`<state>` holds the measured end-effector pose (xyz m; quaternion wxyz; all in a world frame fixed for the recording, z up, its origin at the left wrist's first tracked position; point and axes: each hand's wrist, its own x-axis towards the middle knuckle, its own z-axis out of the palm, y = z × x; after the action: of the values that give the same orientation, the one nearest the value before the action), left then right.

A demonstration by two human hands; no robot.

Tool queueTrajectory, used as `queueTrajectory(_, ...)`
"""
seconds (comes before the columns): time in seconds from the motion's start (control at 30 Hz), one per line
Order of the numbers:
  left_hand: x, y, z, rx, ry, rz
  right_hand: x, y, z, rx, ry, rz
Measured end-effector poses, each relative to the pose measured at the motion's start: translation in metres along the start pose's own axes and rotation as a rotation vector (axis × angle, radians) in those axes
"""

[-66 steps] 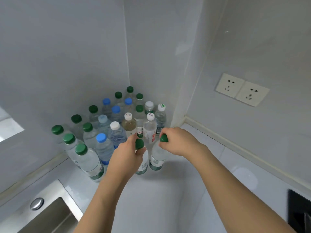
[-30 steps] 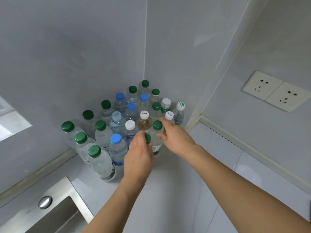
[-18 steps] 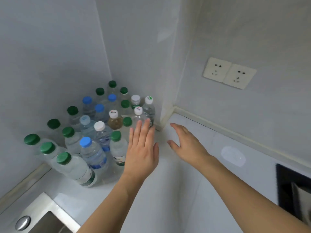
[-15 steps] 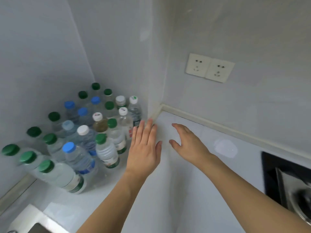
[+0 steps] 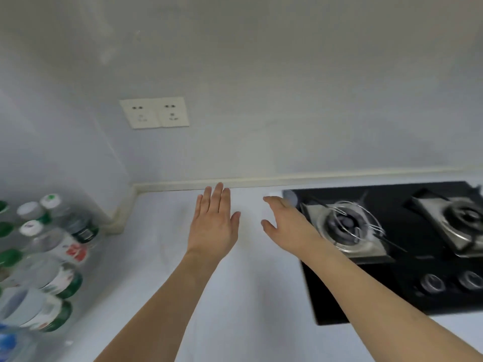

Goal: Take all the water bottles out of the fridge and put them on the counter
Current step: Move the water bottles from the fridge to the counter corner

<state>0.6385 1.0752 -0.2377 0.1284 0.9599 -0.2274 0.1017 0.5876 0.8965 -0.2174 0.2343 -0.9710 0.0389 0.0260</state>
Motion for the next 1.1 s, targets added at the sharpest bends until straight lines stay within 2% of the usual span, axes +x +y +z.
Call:
queueTrajectory(0.4,0.006,0.227,0.014,-0.081,-0.090,0.313,-0.152,0.152,-0.097,0.088,0.220,0.288)
queueTrajectory(0.53,-0.005,0.287,0.021,-0.067,-0.101,0.409,-0.199,0.191,-0.115,0.083,0.244,0.358)
queueTrajectory(0.9,-0.080,0.510,0.035,-0.100,-0.087,0.687,-0.387,0.316,-0.168,0.071,0.422,0.575)
queueTrajectory(1.1,-0.120,0.607,0.034,-0.143,-0.111,0.853,-0.472,0.362,-0.195,0.084,0.494,0.720)
